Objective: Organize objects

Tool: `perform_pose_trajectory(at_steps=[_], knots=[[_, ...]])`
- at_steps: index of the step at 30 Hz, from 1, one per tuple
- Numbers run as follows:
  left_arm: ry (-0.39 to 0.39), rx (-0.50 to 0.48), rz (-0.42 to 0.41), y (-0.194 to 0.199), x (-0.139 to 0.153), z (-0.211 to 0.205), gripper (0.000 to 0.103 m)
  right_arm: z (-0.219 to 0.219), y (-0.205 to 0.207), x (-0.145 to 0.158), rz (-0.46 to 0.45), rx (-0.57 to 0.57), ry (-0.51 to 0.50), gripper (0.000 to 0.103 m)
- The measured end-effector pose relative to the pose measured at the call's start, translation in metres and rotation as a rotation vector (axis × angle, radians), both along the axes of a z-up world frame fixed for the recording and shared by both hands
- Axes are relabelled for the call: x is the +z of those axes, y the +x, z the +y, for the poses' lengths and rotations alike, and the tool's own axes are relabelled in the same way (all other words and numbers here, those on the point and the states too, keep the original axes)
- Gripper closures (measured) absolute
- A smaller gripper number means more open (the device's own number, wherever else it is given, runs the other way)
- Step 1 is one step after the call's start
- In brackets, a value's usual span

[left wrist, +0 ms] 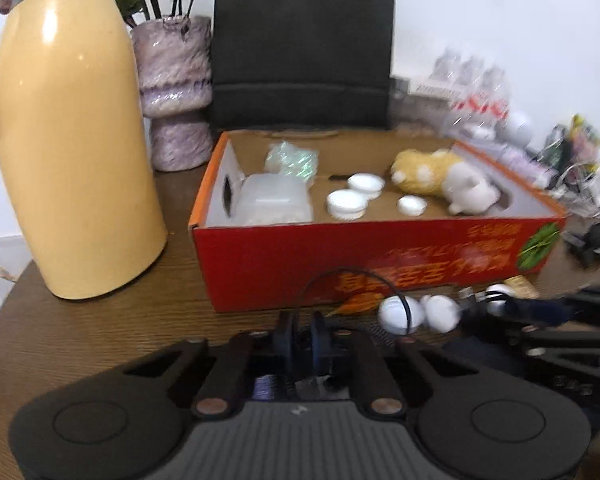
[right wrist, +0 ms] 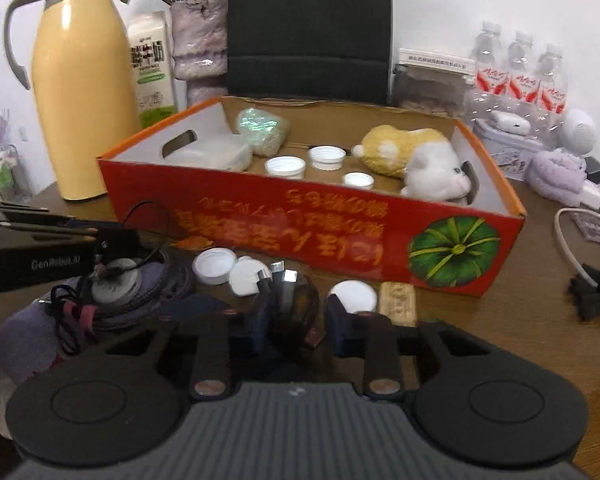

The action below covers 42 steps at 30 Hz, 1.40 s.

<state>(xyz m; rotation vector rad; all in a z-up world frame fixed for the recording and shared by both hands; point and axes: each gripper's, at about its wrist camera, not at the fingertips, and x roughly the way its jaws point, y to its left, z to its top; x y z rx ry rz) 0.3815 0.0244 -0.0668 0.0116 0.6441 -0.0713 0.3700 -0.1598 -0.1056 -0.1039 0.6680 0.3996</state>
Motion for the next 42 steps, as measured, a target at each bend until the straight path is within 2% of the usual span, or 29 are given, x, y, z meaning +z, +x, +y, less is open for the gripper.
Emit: perform_pose_trajectory(at_steps=[2,3,5,6,7,9,12,15,17,19,22,25,26,30,32,33,34,35,36,38,41,42], knots=[[-0.004,0.027,-0.03,-0.006,0.005,0.003,0.101,-0.006,0.0,-0.003,0.017,0.003,0.041,0.077],[-0.015,0.038,-0.046,-0.01,0.009,0.005,0.101,-0.009,0.0,-0.003,0.024,0.0,0.066,0.084],[-0.054,0.062,-0.087,-0.025,0.022,0.01,0.101,-0.016,-0.005,0.001,0.016,-0.007,0.101,0.085],[-0.067,0.074,-0.104,-0.032,0.03,0.011,0.101,-0.018,-0.01,0.004,-0.017,-0.024,0.102,0.085],[-0.077,0.091,-0.121,-0.047,0.042,0.011,0.101,-0.021,-0.013,0.011,-0.045,-0.039,0.101,0.085],[-0.118,0.117,-0.161,-0.082,0.064,0.014,0.101,-0.032,-0.027,0.026,-0.074,-0.042,0.167,0.085],[-0.205,0.124,-0.181,-0.143,0.083,0.018,0.102,-0.049,-0.08,0.05,-0.13,0.016,0.237,0.085],[-0.22,0.096,-0.11,-0.182,0.07,0.009,0.102,-0.061,-0.134,0.044,-0.07,0.053,0.279,0.085],[-0.224,0.062,-0.009,-0.19,0.045,-0.004,0.102,-0.06,-0.157,0.03,-0.017,0.064,0.254,0.085],[-0.224,0.053,0.073,-0.196,0.021,-0.015,0.102,-0.059,-0.175,0.017,0.01,0.071,0.186,0.085],[-0.238,-0.051,0.138,-0.214,0.007,-0.039,0.1,-0.068,-0.192,0.006,0.047,0.058,0.175,0.084],[-0.22,-0.167,0.084,-0.23,0.008,-0.061,0.082,-0.075,-0.204,0.004,0.045,0.047,0.176,0.083],[-0.2,-0.18,0.069,-0.233,0.009,-0.065,0.08,-0.075,-0.206,0.005,0.032,0.033,0.165,0.081],[-0.207,-0.169,-0.033,-0.251,0.023,-0.045,0.06,-0.073,-0.222,0.014,-0.055,0.013,0.122,0.063],[-0.197,-0.141,-0.106,-0.265,0.04,-0.024,0.054,-0.074,-0.229,0.024,-0.082,0.036,0.146,0.062],[-0.184,-0.126,-0.14,-0.275,0.049,-0.013,0.047,-0.073,-0.234,0.029,-0.095,0.06,0.155,0.061],[-0.166,-0.134,-0.166,-0.284,0.056,-0.005,0.038,-0.071,-0.237,0.033,-0.102,0.083,0.156,0.06],[-0.145,-0.165,-0.183,-0.288,0.061,-0.001,0.034,-0.067,-0.24,0.035,-0.104,0.11,0.153,0.059],[-0.116,-0.216,-0.185,-0.297,0.063,0.0,0.028,-0.061,-0.242,0.036,-0.098,0.14,0.147,0.059],[-0.081,-0.285,-0.14,-0.305,0.056,-0.009,0.025,-0.05,-0.243,0.032,-0.072,0.206,0.137,0.059],[-0.114,-0.303,0.028,-0.298,0.023,-0.036,0.028,-0.032,-0.235,0.022,-0.044,0.27,0.066,0.059],[-0.102,-0.302,0.075,-0.294,0.011,-0.048,0.036,-0.03,-0.232,0.021,-0.04,0.254,0.05,0.059]])
